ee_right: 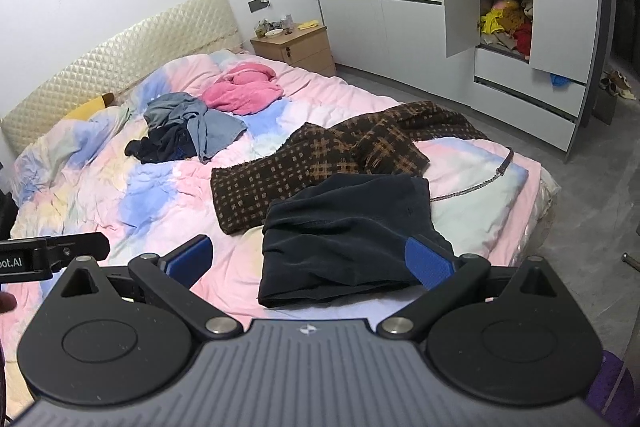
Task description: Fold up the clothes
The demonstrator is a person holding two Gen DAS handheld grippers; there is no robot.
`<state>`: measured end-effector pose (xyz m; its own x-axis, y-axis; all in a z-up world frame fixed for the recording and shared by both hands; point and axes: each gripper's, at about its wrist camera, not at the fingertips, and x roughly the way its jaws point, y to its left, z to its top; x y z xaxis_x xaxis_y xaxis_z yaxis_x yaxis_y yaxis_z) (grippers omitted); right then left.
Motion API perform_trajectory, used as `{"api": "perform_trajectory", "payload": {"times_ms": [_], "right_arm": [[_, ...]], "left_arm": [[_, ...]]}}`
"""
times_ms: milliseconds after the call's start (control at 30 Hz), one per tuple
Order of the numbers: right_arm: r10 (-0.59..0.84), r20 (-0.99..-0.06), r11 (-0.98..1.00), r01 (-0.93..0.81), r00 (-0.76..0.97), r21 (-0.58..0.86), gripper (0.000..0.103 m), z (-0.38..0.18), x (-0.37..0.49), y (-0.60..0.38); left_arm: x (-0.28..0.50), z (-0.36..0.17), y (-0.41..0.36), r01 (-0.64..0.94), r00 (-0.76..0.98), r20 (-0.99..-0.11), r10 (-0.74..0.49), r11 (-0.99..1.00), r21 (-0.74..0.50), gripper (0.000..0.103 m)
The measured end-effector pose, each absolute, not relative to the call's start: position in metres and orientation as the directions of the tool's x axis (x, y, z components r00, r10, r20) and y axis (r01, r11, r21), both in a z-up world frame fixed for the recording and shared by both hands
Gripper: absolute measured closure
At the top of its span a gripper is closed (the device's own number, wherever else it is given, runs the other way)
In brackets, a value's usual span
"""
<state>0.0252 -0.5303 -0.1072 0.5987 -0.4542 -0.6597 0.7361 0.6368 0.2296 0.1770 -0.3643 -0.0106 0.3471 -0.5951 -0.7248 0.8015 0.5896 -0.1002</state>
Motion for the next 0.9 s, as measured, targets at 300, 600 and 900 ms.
{"api": "perform_trajectory", "payload": {"times_ms": [300, 600, 900], "right_arm": [[-0.461, -0.666, 0.643, 0.738, 0.587, 0.204, 0.000, -0.1064, 0.0230, -0.5291], [-0.458, -0.669, 0.641, 0.739, 0.585, 0.207, 0.000, -0.1081, 0.0258, -0.5307], [-0.459, -0.659, 0.650, 0.731, 0.595, 0.208, 0.000, -0.1078, 0.0293, -0.5306]], "left_arm": [[0.1743, -0.0074, -0.3629, 0.810, 0.350, -0.714, -0.607, 0.578, -0.094, 0.000], [0.1790, -0.0064, -0.3585, 0.806, 0.364, -0.711, -0.602, 0.586, -0.083, 0.000], [0.1813, -0.0090, -0.3576, 0.803, 0.374, -0.715, -0.591, 0.592, -0.069, 0.000]]}}
